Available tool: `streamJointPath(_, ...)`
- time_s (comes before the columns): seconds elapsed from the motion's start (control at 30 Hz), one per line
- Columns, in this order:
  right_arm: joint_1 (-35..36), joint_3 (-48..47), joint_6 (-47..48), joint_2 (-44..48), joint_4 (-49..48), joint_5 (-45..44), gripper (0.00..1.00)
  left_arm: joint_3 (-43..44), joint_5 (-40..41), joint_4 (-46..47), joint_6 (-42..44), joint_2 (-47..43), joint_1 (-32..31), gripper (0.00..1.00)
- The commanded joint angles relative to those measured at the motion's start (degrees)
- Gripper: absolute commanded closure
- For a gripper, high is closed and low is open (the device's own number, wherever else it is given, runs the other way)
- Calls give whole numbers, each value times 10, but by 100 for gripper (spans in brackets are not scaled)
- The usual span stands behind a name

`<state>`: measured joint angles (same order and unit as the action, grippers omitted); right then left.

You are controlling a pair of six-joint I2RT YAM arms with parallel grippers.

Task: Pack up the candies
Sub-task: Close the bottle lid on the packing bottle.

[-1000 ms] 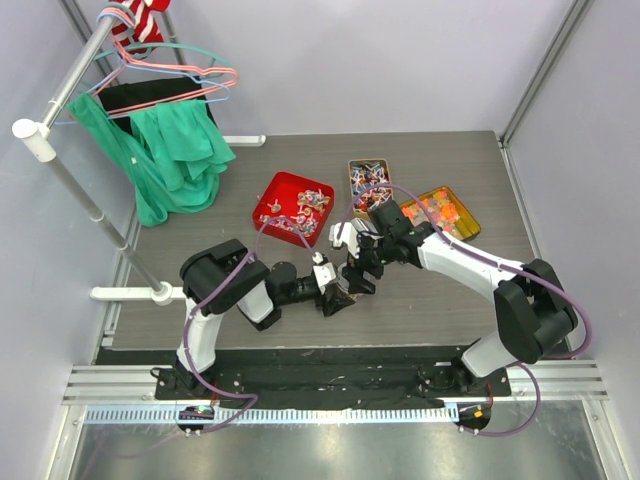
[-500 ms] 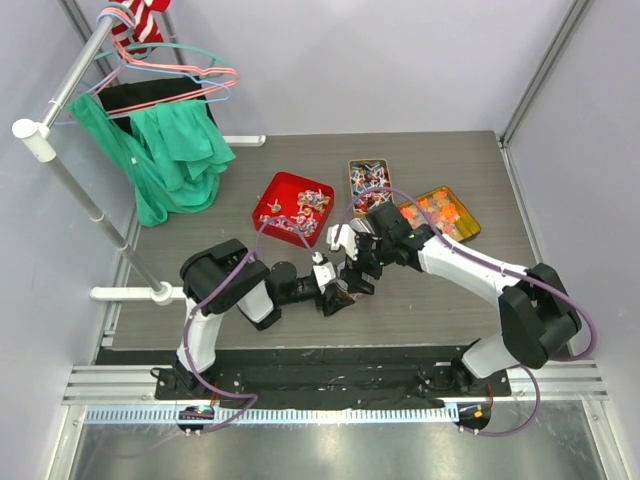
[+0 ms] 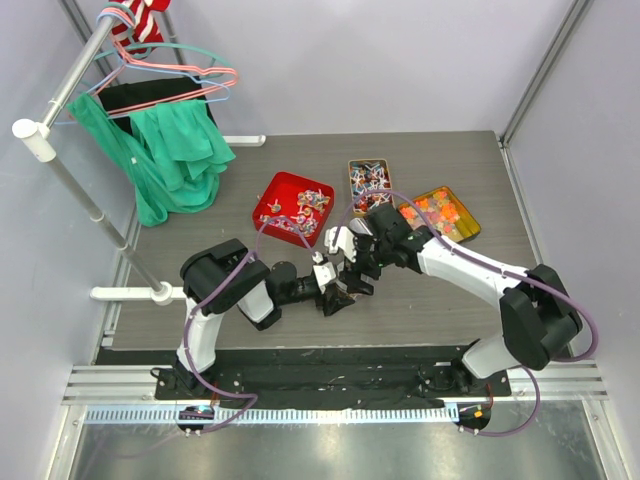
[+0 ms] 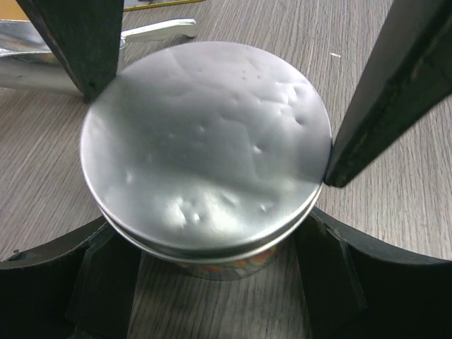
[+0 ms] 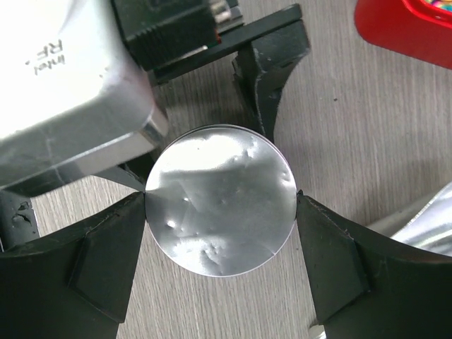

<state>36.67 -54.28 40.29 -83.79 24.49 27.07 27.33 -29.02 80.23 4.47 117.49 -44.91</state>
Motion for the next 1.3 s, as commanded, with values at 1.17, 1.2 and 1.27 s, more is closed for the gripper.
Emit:
streamJointPath(1.17, -36, -6, -26, -46, -11, 33, 46, -2, 19, 85, -3, 9, 4, 37)
streamJointPath(1.2, -36, -6, -28, -46, -10, 32, 46, -2, 19, 85, -3, 11, 4, 37)
streamJointPath(1.27, -36, -10, -27, -43, -2, 33, 42, -2, 20, 85, -1, 10, 4, 37)
